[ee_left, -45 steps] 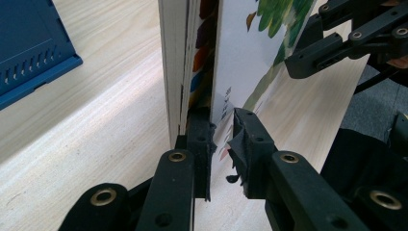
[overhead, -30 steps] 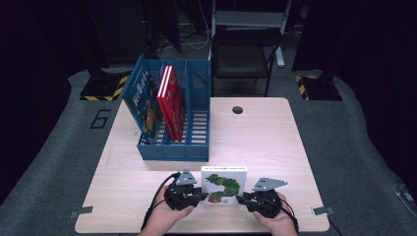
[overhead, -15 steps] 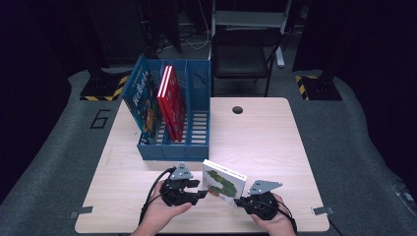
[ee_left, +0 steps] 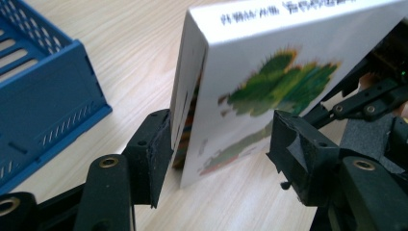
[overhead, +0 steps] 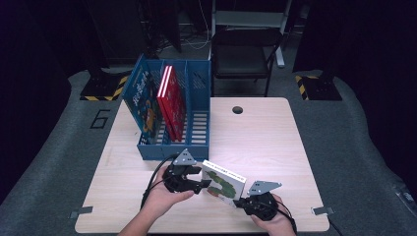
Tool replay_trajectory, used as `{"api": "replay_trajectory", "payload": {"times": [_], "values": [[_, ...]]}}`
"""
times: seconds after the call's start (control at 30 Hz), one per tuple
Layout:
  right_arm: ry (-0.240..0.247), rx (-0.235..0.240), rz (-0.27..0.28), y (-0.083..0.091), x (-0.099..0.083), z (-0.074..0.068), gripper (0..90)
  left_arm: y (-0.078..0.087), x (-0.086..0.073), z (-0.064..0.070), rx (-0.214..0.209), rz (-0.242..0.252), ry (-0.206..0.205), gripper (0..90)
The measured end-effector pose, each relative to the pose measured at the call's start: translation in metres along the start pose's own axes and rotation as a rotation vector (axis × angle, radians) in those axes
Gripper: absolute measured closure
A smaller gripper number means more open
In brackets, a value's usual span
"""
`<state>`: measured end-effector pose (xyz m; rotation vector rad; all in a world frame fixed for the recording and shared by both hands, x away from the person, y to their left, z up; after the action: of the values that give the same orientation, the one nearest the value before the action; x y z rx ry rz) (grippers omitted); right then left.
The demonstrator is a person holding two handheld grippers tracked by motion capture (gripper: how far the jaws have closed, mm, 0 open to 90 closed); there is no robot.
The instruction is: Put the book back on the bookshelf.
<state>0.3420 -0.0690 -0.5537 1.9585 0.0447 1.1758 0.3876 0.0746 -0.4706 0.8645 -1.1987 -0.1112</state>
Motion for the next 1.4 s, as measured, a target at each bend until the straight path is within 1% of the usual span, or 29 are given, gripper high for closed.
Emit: {"api": "replay_trajectory", "payload": {"times": [0.03,0.07,0.1,0.13,0.2,0.3,0.33,0.37,0.43,0.47,0.5,0.53,0.57,0.63,0.67,0.73,0.8,0.9,0.97,1.03,1.07,1.1,1.13,1.2,1.23,1.27,1.33,1.37,1.4], "values": [[-0.02,0.009,-0.002,0.0,0.0,-0.002,84.0,-0.001,0.002,0.0,-0.009,0.003,-0.004,40.4],[-0.027,0.008,0.001,0.0,-0.001,-0.002,82.7,-0.001,0.004,0.002,-0.019,0.008,0.001,40.5],[-0.015,0.006,-0.01,0.0,-0.002,-0.001,82.0,-0.002,0.006,0.002,-0.023,0.011,-0.005,40.5],[-0.004,-0.001,-0.009,0.0,-0.002,0.0,81.8,-0.002,0.008,0.003,-0.016,0.014,-0.003,40.0],[-0.006,-0.003,0.002,0.001,-0.001,0.001,81.8,-0.002,0.01,0.002,-0.008,0.013,-0.016,40.7],[-0.023,0.001,-0.009,0.001,-0.002,0.001,84.5,0.001,0.015,0.003,-0.011,0.026,-0.015,41.0],[-0.019,-0.003,-0.004,0.001,-0.002,0.002,84.9,0.004,0.017,0.002,-0.011,0.03,-0.014,40.9],[-0.018,-0.005,-0.004,0.0,-0.002,0.002,85.1,0.006,0.019,0.001,-0.004,0.035,-0.027,40.9],[-0.02,0.0,-0.01,0.001,-0.003,0.002,84.9,0.011,0.024,0.001,-0.003,0.045,-0.034,40.7],[-0.031,0.008,-0.01,0.001,-0.003,0.001,84.8,0.013,0.027,0.001,0.001,0.044,-0.044,40.6],[-0.025,0.003,-0.008,0.0,-0.003,0.002,84.6,0.015,0.029,0.001,0.004,0.046,-0.057,40.6],[-0.019,-0.004,-0.006,0.0,-0.003,0.003,84.4,0.017,0.033,0.002,0.003,0.055,-0.059,40.5],[-0.038,0.006,-0.006,0.0,-0.003,0.0,84.4,0.019,0.036,0.003,0.001,0.059,-0.062,40.5],[-0.033,0.006,-0.009,0.0,-0.003,0.001,84.3,0.02,0.041,0.005,-0.004,0.067,-0.067,40.5],[-0.024,-0.003,-0.012,0.0,-0.003,0.002,84.2,0.02,0.043,0.006,-0.001,0.065,-0.077,40.6],[-0.031,-0.003,-0.007,0.0,-0.003,0.002,84.2,0.02,0.043,0.006,0.012,0.059,-0.087,40.8],[-0.024,0.0,-0.009,-0.001,-0.003,0.002,84.2,0.018,0.043,0.005,0.014,0.05,-0.09,41.9],[-0.024,-0.001,-0.008,-0.001,-0.003,0.003,84.3,0.015,0.043,0.005,-0.001,0.046,-0.089,41.7],[-0.036,0.006,-0.007,-0.001,-0.003,0.001,84.3,0.013,0.043,0.005,-0.009,0.027,-0.106,40.5],[-0.043,0.011,-0.013,-0.001,-0.004,0.001,84.1,0.012,0.044,0.005,-0.013,0.022,-0.111,39.2],[-0.049,0.01,-0.015,-0.001,-0.004,0.001,83.4,0.011,0.044,0.004,-0.017,0.02,-0.111,39.2],[-0.035,0.0,-0.018,-0.001,-0.005,0.004,82.3,0.011,0.044,0.004,-0.02,0.02,-0.108,39.3],[-0.039,0.002,-0.018,-0.001,-0.005,0.004,81.6,0.011,0.044,0.005,-0.026,0.02,-0.1,39.6],[-0.065,0.005,-0.012,0.0,-0.005,0.003,78.9,0.012,0.043,0.005,-0.022,0.014,-0.11,40.7],[-0.057,0.008,-0.016,0.0,-0.005,0.004,77.7,0.012,0.043,0.006,-0.024,0.015,-0.107,41.2],[-0.066,0.012,-0.013,0.001,-0.004,0.003,76.7,0.013,0.042,0.006,-0.031,0.009,-0.109,41.4],[-0.068,0.03,-0.012,0.004,-0.003,0.001,74.5,0.013,0.042,0.006,-0.023,0.007,-0.121,41.8],[-0.063,0.02,-0.002,0.005,-0.002,0.002,73.3,0.013,0.043,0.007,-0.022,0.01,-0.115,42.1],[-0.061,0.023,-0.003,0.007,-0.002,0.002,72.0,0.013,0.042,0.007,-0.021,0.008,-0.118,42.2]]}}
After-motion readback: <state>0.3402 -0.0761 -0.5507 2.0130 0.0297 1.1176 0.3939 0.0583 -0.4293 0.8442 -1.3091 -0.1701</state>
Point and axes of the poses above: each handheld gripper's, and its own axes: y roughly backward along the jaws, x roughly out of its top, z roughly to its right, the point moved 10 cm from there along -y, roughly forward along the jaws, and after that the axes turned 5 degrees about -y, right-handed, at the moved point
